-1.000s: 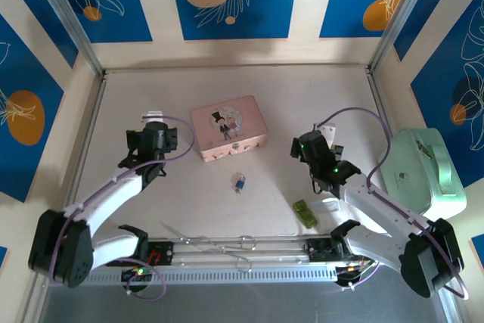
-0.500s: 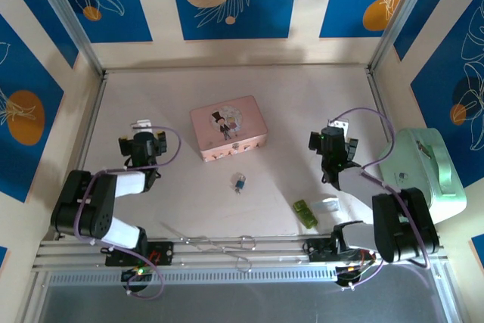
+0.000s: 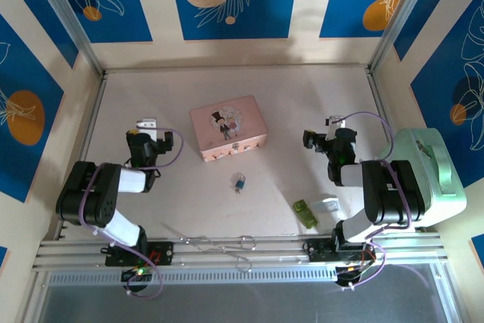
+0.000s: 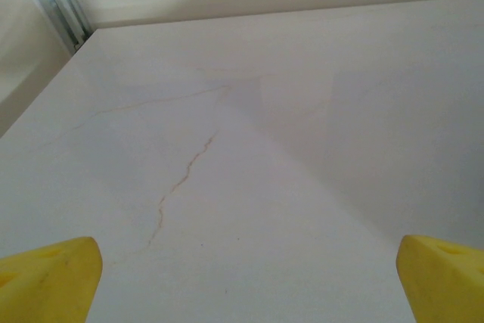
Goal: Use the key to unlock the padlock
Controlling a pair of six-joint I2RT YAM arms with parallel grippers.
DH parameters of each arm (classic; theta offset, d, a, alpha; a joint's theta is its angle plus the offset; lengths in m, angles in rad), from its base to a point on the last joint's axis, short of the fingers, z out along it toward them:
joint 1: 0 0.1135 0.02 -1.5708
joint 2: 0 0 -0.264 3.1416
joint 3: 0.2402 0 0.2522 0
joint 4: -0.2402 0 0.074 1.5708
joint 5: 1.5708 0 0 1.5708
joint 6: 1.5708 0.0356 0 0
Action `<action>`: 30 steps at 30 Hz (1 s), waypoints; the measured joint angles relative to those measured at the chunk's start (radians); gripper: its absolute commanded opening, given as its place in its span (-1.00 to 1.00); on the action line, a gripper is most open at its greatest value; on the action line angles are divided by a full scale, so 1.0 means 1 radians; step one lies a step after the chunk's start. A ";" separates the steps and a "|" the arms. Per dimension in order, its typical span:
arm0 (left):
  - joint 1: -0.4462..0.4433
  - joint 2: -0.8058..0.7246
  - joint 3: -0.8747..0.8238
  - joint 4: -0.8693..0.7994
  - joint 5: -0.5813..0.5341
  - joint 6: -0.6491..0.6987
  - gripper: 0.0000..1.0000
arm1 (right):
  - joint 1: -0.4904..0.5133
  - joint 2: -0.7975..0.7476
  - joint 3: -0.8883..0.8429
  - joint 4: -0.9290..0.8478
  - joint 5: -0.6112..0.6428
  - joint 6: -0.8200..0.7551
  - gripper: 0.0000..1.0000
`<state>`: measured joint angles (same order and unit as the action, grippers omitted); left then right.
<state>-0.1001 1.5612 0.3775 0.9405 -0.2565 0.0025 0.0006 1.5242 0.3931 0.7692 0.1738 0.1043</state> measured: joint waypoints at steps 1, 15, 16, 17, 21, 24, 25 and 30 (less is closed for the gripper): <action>0.000 0.000 0.000 0.003 0.002 0.000 0.99 | 0.000 0.000 0.000 0.003 -0.007 0.000 0.98; -0.001 0.000 0.000 0.011 0.069 0.034 0.99 | 0.006 0.000 0.000 0.014 -0.044 0.000 0.98; -0.001 0.000 0.000 0.011 0.076 0.037 0.99 | 0.006 0.000 0.000 0.014 -0.044 0.000 0.98; -0.001 0.000 0.000 0.011 0.083 0.042 0.99 | 0.006 0.000 0.000 0.015 -0.044 0.000 0.98; -0.001 0.000 0.000 0.010 0.101 0.052 0.99 | 0.006 0.000 0.000 0.016 -0.044 0.000 0.98; -0.001 0.000 0.000 0.010 0.107 0.052 0.99 | 0.006 0.000 0.000 0.016 -0.044 0.000 0.98; -0.001 0.000 0.000 0.010 0.108 0.052 0.99 | 0.006 0.000 0.000 0.016 -0.044 0.000 0.98; -0.001 0.000 0.000 0.009 0.120 0.052 0.99 | 0.006 0.000 0.000 0.016 -0.045 0.000 0.98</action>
<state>-0.1009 1.5612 0.3779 0.9497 -0.1364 0.0547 0.0063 1.5242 0.3935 0.7853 0.1291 0.1043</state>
